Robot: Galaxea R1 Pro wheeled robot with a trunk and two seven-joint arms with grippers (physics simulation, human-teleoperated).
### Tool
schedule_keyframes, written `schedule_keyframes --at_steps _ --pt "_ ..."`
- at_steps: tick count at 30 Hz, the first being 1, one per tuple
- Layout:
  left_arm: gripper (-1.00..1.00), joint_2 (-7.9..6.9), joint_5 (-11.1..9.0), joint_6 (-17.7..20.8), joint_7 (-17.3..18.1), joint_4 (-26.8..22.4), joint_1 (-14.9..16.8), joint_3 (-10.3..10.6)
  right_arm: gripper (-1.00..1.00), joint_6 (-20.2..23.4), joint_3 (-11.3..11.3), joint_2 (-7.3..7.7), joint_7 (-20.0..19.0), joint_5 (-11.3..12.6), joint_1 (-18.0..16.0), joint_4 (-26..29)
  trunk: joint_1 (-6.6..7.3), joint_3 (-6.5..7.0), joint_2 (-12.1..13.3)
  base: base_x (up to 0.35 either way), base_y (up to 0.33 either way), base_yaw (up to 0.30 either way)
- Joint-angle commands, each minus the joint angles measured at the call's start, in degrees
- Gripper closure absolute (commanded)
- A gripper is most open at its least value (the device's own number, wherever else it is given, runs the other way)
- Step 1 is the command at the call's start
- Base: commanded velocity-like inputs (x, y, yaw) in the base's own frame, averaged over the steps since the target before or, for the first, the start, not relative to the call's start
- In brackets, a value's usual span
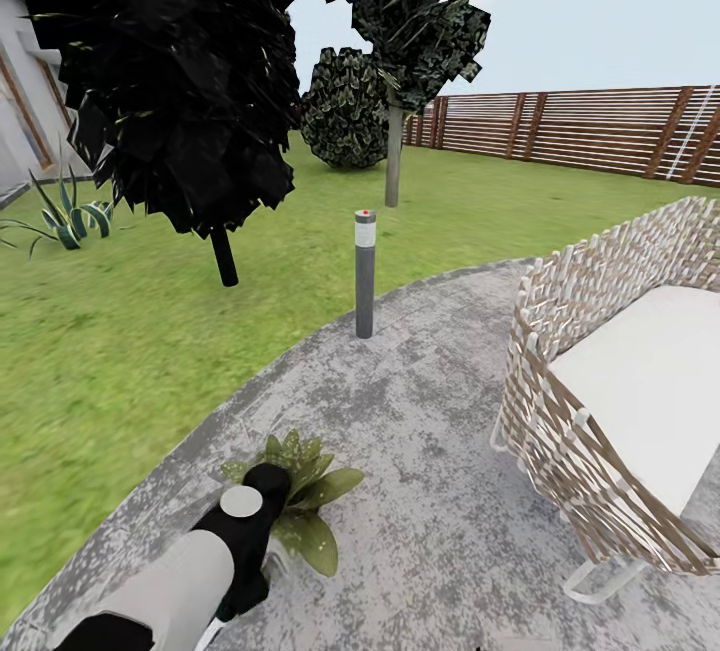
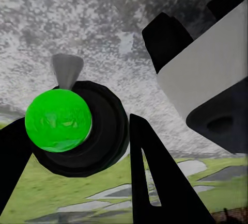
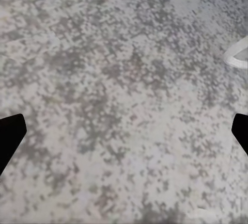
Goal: Pick up the pesticide atomizer in the garden and spray insectifuge to fully cover both potted plants in the garden.
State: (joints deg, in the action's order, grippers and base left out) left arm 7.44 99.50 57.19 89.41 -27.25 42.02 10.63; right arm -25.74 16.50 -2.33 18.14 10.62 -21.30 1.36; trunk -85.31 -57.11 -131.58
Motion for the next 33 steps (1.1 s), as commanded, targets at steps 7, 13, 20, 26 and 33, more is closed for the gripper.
schedule_keyframes --at_steps 7,13,20,26,33 --pt "1.0 0.3 0.2 0.6 -2.0 -3.1 -0.3 -10.3 -1.0 -0.2 0.5 -0.04 0.1 0.5 0.1 0.0 0.01 -0.05 0.0 0.0 0.0 0.0" --pt "1.0 0.04 0.0 0.6 -5.1 -3.6 -0.3 -13.9 -1.0 -0.2 0.5 -0.04 0.1 0.5 0.1 0.0 0.01 -0.05 0.0 0.0 0.0 0.0" --pt "1.0 -0.1 0.2 0.6 -5.3 -6.4 -0.3 -13.8 -1.0 -0.2 0.5 0.05 0.1 0.5 0.1 0.0 0.01 -0.05 0.0 0.0 0.0 0.0" --pt "1.0 -0.01 0.1 0.6 -8.4 -7.2 0.0 -14.0 -1.0 -0.2 0.5 -0.01 0.2 0.5 0.1 0.0 0.01 -0.05 0.0 0.0 0.0 0.001" --pt "1.0 0.69 -0.2 0.6 -8.4 -6.6 -0.1 -14.1 -1.0 -0.2 0.5 -0.04 0.2 0.5 0.1 0.0 0.01 -0.05 0.0 0.0 0.0 0.155"
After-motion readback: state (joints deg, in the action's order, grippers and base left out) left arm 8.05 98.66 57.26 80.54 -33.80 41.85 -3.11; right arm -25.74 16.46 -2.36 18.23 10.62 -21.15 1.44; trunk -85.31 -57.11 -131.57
